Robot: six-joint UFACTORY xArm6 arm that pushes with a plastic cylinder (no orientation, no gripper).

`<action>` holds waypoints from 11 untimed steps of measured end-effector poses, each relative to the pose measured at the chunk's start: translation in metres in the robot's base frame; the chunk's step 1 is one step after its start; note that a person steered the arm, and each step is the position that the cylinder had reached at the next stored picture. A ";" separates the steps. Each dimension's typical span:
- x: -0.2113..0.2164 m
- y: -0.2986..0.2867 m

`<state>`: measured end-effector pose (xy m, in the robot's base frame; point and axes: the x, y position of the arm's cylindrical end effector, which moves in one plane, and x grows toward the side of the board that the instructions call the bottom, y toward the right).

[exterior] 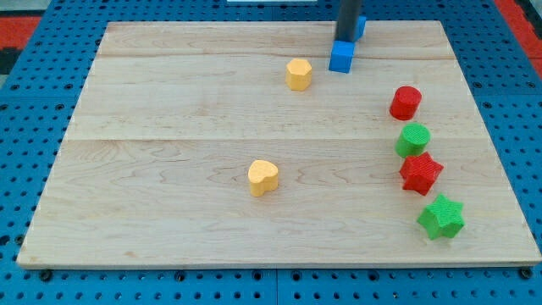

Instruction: Move the blue triangle slightly left

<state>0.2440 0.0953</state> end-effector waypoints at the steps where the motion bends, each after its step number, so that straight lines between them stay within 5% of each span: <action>1: 0.016 0.042; 2: 0.030 0.091; 4: -0.053 0.112; 6: -0.050 0.026; 8: -0.003 0.083; 11: -0.030 0.017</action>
